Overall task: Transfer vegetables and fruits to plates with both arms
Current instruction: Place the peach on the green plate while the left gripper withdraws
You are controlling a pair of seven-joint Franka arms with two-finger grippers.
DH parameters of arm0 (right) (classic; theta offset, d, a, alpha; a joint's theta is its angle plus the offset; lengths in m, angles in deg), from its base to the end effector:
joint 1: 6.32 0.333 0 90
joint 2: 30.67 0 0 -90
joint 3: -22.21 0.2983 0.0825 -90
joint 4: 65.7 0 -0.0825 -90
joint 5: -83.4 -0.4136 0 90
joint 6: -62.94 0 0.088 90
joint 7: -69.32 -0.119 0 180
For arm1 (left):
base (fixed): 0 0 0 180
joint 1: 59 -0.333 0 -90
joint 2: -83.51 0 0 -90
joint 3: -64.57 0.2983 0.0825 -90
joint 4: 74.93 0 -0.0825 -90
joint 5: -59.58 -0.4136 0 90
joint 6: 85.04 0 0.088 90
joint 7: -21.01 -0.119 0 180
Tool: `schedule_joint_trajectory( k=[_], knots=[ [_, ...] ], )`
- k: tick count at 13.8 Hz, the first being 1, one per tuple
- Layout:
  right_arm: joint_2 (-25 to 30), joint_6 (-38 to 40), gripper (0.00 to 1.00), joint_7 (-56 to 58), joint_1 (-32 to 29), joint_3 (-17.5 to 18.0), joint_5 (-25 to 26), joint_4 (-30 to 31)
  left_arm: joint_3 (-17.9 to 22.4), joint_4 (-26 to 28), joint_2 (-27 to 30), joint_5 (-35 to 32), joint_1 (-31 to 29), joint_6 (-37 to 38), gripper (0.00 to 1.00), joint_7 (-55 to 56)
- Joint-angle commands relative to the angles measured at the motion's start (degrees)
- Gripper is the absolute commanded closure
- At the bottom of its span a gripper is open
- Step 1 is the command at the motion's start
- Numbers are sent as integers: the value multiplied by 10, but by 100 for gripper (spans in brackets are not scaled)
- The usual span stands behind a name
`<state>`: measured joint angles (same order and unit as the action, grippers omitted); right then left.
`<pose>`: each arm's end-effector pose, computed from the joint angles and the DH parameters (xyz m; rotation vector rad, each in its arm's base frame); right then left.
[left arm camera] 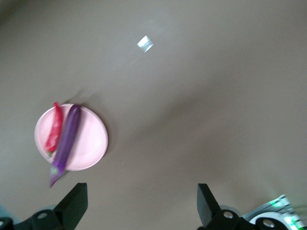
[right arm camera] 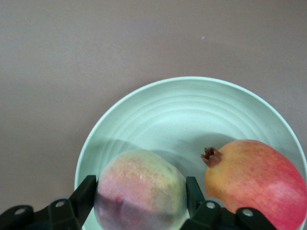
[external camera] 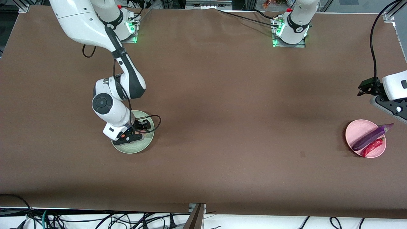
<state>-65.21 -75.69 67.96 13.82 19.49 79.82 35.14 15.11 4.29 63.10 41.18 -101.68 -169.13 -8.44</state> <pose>0.6491 0.2062 0.1821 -3.0922 -0.3787 -0.0847 0.6424 0.0388 0.5231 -2.9669 0.9369 0.2465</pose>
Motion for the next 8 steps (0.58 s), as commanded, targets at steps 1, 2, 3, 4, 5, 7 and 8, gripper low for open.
schedule_joint_trajectory(
  k=[1, 2, 3, 4, 5, 7, 8],
  knots=[
    [18, -8, 15, 11, -14, 6, -7, 18, 119, -11, 39, 37, 102, 11, 0, 10],
    [20, -2, 1, 10, -13, 6, -7, 11, 171, -11, 51, 73, 139, 11, 0, 22],
    [24, 7, 1, 10, -13, 7, -7, 6, 217, -2, 67, 134, 168, 12, 0, 62],
    [27, 23, 1, 9, -13, 7, -7, -4, 269, 6, 78, 170, 203, 11, 0, 116],
    [32, 42, 1, 8, -13, 7, -7, -12, 307, 9, 86, 172, 241, 11, 0, 151],
    [39, 65, 1, 8, -13, 7, -7, -24, 364, 54, 119, 173, 295, -18, 0, 177],
    [41, 71, 1, 8, -13, 8, -7, -27, 398, 97, 152, 176, 318, -58, 0, 203]
  ],
)
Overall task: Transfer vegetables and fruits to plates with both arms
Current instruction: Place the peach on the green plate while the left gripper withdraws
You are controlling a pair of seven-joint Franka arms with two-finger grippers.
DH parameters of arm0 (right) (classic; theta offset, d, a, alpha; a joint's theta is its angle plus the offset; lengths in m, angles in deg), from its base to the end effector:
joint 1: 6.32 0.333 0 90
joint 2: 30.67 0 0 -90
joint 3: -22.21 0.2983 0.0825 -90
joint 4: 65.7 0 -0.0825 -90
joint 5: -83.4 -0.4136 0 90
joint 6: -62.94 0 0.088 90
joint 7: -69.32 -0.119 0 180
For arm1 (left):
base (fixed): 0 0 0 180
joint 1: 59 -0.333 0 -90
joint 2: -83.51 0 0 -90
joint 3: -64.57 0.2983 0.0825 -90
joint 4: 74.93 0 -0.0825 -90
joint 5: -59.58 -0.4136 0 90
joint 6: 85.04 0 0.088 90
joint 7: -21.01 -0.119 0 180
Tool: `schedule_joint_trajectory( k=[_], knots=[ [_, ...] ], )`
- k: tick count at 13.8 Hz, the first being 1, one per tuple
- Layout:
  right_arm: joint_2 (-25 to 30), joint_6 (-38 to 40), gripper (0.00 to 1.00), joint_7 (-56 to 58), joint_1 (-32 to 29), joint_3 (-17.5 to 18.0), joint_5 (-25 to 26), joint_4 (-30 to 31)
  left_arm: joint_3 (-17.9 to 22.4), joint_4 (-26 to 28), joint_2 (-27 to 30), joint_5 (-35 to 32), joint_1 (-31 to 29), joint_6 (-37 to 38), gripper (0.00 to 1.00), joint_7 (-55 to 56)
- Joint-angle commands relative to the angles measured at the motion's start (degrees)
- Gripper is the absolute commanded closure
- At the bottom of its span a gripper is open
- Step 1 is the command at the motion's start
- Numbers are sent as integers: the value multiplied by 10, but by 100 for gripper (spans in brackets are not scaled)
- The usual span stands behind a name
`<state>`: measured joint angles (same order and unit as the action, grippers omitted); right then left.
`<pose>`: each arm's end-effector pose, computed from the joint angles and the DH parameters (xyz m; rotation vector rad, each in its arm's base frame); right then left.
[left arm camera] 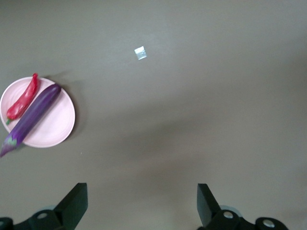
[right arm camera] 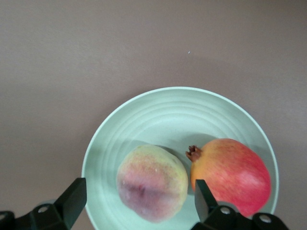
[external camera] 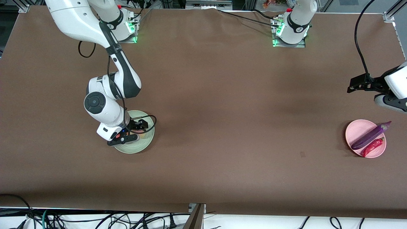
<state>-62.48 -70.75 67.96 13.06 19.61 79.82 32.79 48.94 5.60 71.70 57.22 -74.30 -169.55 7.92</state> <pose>0.6606 0.2031 0.2252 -3.0871 -0.3642 -0.0866 0.6278 0.0169 0.5479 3.0861 -0.3580 -0.1972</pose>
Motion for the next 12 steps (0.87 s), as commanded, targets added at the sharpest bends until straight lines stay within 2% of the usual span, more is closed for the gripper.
schedule_joint_trajectory(
  k=[1, 3, 6, 8, 10, 12],
  knots=[
    [19, 29, 1, 7, -5, 8, -7, -8, 86, 123, 90, 19, 62, -82, 0, 51],
    [26, 77, 1, 13, -5, 6, -5, -34, 153, 174, 125, 35, 119, -101, 0, 50],
    [27, 137, 1, 25, -17, 6, -3, -70, 158, 169, 121, 32, 126, -99, 0, 48],
    [50, 172, 0, 19, -17, 7, -5, -77, 155, 141, 105, 31, 126, -94, 0, 54],
    [89, 203, 0, 24, -18, 4, -5, -77, 154, 140, 104, 31, 125, -82, 0, 54],
    [145, 289, 0, 18, -18, 1, -1, -79, 160, 141, 103, 30, 119, -80, 0, 54]
  ],
)
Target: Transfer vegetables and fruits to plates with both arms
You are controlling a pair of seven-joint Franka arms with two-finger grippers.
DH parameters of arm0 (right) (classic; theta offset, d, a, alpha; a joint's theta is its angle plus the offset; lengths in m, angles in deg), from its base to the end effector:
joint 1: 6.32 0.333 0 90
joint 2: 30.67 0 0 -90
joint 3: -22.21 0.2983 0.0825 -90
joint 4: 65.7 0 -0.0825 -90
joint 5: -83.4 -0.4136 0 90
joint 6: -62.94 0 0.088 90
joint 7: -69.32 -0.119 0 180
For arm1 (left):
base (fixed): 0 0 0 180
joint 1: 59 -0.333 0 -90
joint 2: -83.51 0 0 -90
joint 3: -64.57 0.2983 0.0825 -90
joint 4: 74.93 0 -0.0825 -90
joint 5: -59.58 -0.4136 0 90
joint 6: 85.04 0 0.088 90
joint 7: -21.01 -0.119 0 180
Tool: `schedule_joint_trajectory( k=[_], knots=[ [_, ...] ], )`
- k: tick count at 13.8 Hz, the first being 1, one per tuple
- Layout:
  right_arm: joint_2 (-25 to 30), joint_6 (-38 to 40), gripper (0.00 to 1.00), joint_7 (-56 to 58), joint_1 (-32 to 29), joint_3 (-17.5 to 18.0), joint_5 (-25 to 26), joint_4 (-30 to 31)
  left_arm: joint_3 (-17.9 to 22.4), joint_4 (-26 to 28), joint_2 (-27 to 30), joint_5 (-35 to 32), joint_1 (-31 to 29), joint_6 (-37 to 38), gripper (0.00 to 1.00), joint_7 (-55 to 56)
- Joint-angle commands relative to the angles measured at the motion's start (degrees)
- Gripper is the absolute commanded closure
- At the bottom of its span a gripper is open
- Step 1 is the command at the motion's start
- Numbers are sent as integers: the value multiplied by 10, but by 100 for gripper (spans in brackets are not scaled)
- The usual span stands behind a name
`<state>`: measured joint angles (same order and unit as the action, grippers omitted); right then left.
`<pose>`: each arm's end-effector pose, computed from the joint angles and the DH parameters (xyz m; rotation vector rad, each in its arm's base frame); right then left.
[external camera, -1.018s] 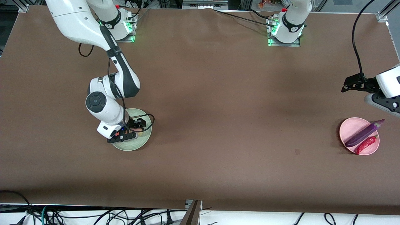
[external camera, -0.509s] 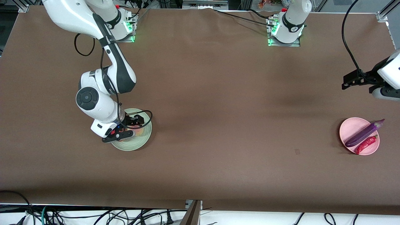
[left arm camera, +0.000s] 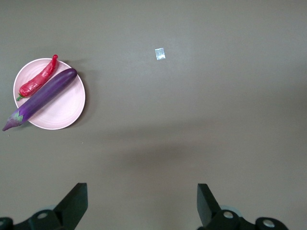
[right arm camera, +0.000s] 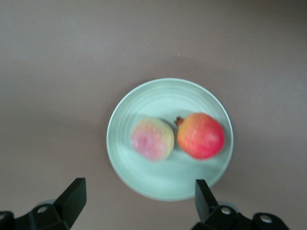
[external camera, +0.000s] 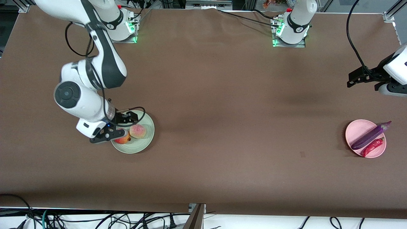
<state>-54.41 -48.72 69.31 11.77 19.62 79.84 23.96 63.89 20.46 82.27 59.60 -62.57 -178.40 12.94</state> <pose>0.6650 0.1928 0.3630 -3.0821 -0.3874 0.0541 0.5896 0.0298 0.5398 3.1311 -0.1416 -0.0890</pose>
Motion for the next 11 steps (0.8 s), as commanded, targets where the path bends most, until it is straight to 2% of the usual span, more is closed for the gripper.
schedule_joint_trajectory(
  k=[1, 3, 5, 11],
  knots=[
    [93, 101, 0, 6, -5, -1, 2, 10, 10, -9, -3, 6, -1, 8, 0, 4],
    [144, 158, 0, 12, -5, -14, 2, 11, 5, -10, -3, 6, 1, 8, 0, 4],
    [170, 185, 0, 12, -5, -17, 3, 11, 5, -11, -3, 6, 3, 8, 0, 4],
    [175, 189, 0, 23, -5, -26, 15, -3, 5, -11, -3, 5, 1, 8, 0, 2]
  ],
)
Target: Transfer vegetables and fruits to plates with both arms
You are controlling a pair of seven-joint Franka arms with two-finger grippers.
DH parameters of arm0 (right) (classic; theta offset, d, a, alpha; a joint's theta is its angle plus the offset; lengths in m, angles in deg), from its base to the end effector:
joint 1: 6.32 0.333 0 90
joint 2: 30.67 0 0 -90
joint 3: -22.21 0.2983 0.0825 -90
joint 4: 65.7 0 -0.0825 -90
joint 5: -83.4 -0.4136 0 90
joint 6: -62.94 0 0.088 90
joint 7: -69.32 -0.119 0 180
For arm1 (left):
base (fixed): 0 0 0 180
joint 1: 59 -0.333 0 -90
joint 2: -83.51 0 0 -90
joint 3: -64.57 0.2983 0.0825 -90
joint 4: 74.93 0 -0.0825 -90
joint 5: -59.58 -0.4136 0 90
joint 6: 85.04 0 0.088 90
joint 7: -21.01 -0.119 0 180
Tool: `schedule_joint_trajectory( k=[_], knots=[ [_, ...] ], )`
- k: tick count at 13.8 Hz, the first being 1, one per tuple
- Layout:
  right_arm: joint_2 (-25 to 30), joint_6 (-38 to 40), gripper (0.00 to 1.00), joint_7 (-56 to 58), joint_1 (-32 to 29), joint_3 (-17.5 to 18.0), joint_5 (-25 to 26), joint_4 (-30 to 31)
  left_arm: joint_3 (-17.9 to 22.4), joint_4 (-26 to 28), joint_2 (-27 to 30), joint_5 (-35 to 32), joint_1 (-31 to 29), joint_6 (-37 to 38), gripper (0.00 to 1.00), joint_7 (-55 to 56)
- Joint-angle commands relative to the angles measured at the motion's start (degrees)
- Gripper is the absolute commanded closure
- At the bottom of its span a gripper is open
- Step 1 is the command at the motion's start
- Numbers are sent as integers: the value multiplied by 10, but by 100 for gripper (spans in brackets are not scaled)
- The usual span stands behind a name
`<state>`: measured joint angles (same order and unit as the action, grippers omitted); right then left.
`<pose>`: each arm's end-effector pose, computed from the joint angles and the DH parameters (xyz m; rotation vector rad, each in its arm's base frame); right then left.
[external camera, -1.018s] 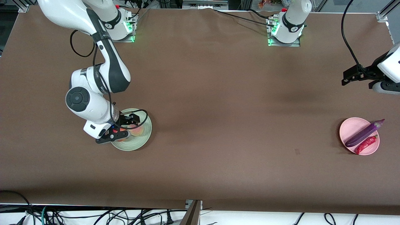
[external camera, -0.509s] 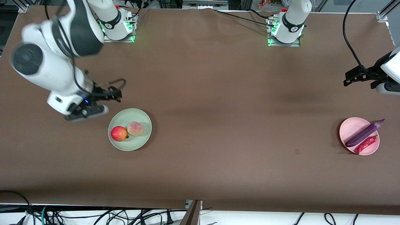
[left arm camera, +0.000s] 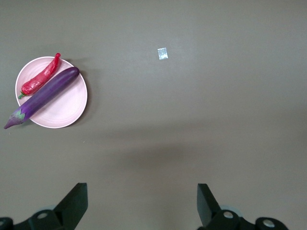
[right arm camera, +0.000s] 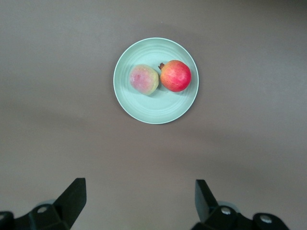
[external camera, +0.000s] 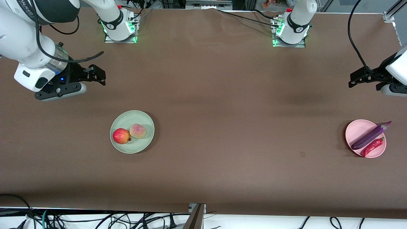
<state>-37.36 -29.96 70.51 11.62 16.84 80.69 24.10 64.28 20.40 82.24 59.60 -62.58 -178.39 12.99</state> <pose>0.6007 0.1421 0.5310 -3.0883 -0.3670 0.1018 0.5896 0.0339 0.5400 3.1316 -0.1293 -0.0884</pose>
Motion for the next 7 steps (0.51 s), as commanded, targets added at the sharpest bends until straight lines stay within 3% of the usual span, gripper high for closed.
schedule_joint_trajectory(
  k=[1, 7],
  knots=[
    [4, 4, 0, 13, -4, 1, 5, -8, 1, -10, -2, 5, 2, 8, 0, 1],
    [-2, 8, 0, 11, -4, -7, 8, -23, -1, -11, -2, 3, 7, 8, 0, 4]
  ],
)
